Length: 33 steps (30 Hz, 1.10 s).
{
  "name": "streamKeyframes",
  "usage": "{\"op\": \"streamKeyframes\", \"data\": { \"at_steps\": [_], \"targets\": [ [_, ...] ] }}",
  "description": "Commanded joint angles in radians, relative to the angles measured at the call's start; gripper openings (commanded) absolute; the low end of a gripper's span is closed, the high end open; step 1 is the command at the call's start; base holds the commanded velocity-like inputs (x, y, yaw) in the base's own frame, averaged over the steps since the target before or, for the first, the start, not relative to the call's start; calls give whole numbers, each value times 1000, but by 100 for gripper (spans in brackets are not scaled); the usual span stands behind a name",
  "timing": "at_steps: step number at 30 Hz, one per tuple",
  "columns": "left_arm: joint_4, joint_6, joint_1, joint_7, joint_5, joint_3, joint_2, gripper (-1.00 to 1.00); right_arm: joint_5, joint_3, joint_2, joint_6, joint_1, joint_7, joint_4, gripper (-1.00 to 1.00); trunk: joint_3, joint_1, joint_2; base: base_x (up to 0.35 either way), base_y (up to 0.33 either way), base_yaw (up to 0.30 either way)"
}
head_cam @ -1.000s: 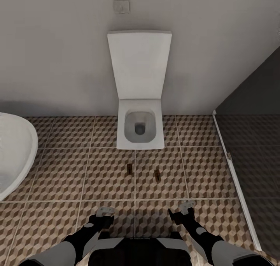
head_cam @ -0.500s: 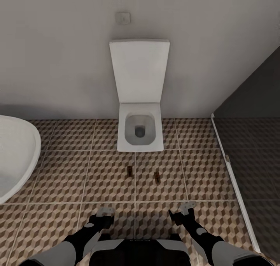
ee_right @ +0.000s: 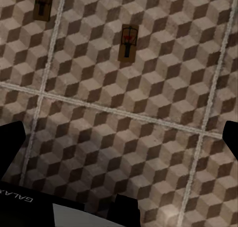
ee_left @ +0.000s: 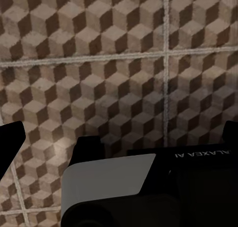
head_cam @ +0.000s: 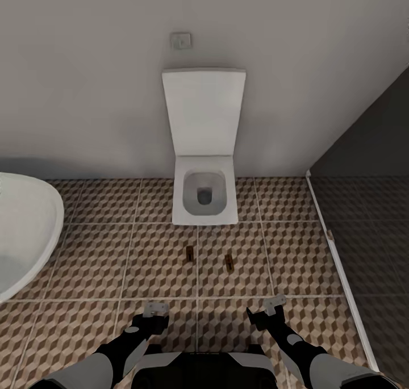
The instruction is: Take the four mousetraps from the cabinet in the bathroom and place them on the bathroom floor. Make sure all four end up on the same floor surface, and ensure that at least two of them are either under or directly next to the same bathroom sink.
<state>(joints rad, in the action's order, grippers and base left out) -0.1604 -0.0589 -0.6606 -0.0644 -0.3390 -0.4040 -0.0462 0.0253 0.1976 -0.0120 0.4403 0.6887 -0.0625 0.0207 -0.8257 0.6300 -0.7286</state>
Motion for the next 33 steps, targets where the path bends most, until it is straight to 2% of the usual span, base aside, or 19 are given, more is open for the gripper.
{"op": "streamKeyframes", "data": {
  "at_steps": [1,33],
  "targets": [
    [1,-4,-1,-5,-8,-9,-1,100,2,0,0,3,0,-2,-1,100,4,-4,7,0,0,0],
    [4,-3,-1,-5,-8,-9,-3,100,2,0,-1,39,-18,-2,-1,100,146,-126,231,0,0,0]
  ]
}}
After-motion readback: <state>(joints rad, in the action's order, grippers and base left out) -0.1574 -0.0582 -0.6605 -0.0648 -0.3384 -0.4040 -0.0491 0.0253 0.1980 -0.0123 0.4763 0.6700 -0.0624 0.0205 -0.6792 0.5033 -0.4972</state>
